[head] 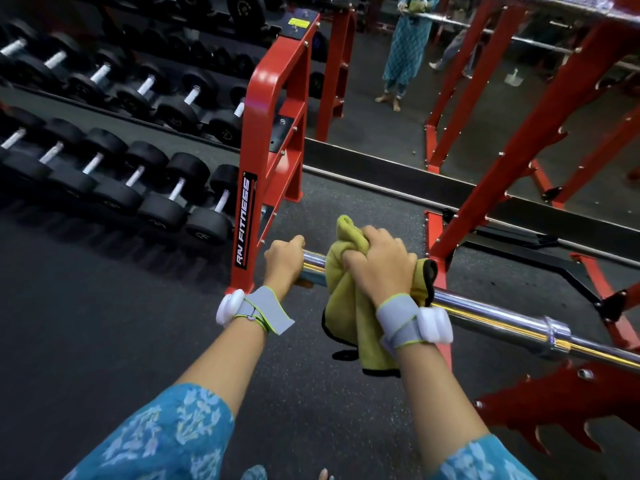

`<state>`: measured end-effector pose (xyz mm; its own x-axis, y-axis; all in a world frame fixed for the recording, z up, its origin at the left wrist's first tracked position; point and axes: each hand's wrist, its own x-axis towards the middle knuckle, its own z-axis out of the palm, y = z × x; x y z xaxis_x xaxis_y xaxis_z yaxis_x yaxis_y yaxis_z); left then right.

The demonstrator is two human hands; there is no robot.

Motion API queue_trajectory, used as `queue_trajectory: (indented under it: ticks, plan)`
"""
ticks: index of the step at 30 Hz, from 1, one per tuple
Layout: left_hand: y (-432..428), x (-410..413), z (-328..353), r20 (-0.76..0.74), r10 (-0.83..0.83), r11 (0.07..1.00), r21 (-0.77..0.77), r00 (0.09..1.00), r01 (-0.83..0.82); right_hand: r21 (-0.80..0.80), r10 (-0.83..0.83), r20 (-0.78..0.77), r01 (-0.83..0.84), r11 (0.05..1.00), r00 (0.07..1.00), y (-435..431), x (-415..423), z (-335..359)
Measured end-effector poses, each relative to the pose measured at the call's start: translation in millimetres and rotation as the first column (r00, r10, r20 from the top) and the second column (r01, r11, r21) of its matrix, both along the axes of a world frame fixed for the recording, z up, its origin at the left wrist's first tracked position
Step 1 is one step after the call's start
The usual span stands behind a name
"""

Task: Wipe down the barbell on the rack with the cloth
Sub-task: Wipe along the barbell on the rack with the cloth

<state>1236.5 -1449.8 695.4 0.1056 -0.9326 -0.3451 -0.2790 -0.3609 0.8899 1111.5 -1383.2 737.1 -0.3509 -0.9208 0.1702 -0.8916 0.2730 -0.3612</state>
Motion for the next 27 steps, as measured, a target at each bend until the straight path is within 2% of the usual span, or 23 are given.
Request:
queue_trajectory:
  ticks: [3,5,8,10,12,13,15,17,19,22,27]
  plan:
    - [0.8,-0.9,-0.6,0.032,0.019,0.999,-0.027,0.999,-0.018,0.050,0.070,-0.036,-0.068,0.996,0.997,-9.7,12.7,1.3]
    - [1.7,-1.0,0.1,-0.009,0.005,1.000,-0.023,1.000,-0.005,-0.047,0.212,-0.157,-0.222,0.974,0.965,-0.8,14.7,-7.4]
    - [4.6,-0.7,3.8,-0.073,0.028,0.999,-0.020,0.997,-0.030,-0.234,0.363,-0.215,-0.409,0.882,0.907,17.8,4.4,-20.7]
    - [6.8,-0.1,6.5,-0.053,0.018,1.000,-0.022,0.998,-0.019,-0.288,0.328,-0.206,-0.378,0.880,0.922,26.0,-7.2,-26.9]
    - [5.7,0.7,5.5,-0.086,0.017,1.000,0.007,0.996,-0.017,-0.303,0.212,-0.174,-0.257,0.917,0.962,27.7,-14.6,-25.8]
    - [4.5,0.7,3.8,-0.105,0.011,1.000,0.011,0.994,-0.010,-0.269,0.147,-0.145,-0.182,0.946,0.978,25.4,-15.4,-21.4]
    - [1.7,-0.3,-0.2,-0.087,0.000,1.000,-0.007,0.996,0.000,-0.088,0.034,-0.044,-0.038,0.995,0.998,15.2,-14.1,-8.4]
    - [2.7,-1.5,0.7,-0.018,-0.025,0.999,-0.046,1.000,0.024,0.081,-0.040,0.098,0.032,0.996,0.994,-1.0,-13.1,2.8]
    - [1.6,-0.9,-1.4,0.007,-0.030,0.997,-0.070,1.000,0.031,0.196,-0.064,0.192,0.025,0.980,0.979,-17.0,-11.5,9.1]
    - [-0.2,-0.8,-6.4,-0.016,-0.042,0.997,-0.069,0.999,0.041,0.305,-0.074,0.255,-0.007,0.952,0.964,-35.1,-3.5,14.7]
    - [-1.5,-1.1,-13.1,-0.187,0.018,0.996,-0.082,0.982,-0.033,0.331,0.010,0.253,-0.097,0.939,0.967,-50.6,25.1,19.5]
